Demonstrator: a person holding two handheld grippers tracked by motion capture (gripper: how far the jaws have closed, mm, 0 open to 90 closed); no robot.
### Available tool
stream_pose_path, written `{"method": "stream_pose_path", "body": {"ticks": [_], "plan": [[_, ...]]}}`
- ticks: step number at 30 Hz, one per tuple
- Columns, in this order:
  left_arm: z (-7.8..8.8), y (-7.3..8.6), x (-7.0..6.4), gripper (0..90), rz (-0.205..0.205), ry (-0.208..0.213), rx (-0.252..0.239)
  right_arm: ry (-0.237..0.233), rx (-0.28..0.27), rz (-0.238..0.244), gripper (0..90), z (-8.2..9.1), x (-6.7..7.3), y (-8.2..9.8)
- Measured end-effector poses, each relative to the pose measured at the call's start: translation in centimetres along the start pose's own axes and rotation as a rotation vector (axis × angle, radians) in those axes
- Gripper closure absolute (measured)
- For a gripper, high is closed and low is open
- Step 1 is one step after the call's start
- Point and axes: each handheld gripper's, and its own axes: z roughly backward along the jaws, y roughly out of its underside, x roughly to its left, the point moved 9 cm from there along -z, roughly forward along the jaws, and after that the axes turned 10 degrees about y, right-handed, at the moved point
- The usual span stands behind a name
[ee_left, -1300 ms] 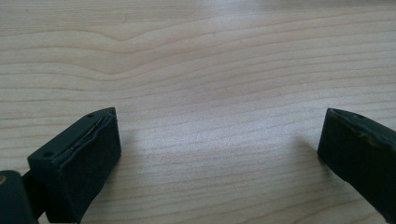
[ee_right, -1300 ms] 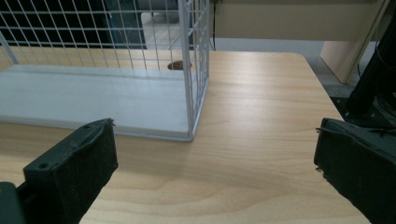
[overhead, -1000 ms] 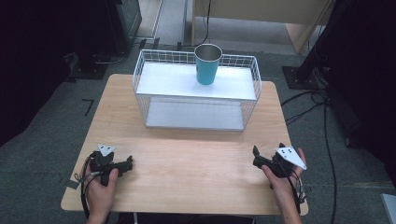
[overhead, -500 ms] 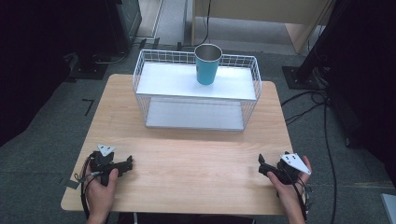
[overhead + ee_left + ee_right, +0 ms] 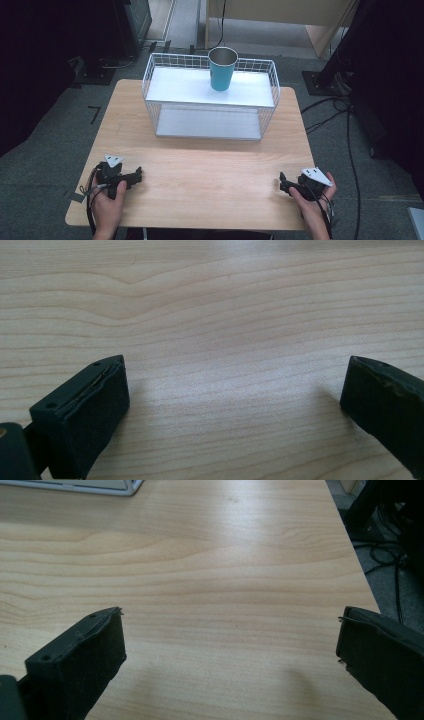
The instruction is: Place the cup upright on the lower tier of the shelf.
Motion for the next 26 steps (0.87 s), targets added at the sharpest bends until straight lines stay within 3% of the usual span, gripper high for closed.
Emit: {"method": "stream_pose_path", "body": {"ticks": [10,15,26], "plan": [[0.0,0.0,0.0,0.0,-0.001,0.000,0.001,0.004,0.117,0.052,0.0,-0.1,-0.4,1.5],[0.0,0.0,0.0,0.0,-0.001,0.000,0.001,-0.033,0.153,0.010,0.0,0.0,-0.9,2.0],[0.0,0.0,0.0,0.0,0.000,0.000,-0.001,-0.043,0.151,0.023,0.0,0.2,-0.9,2.2]]}}
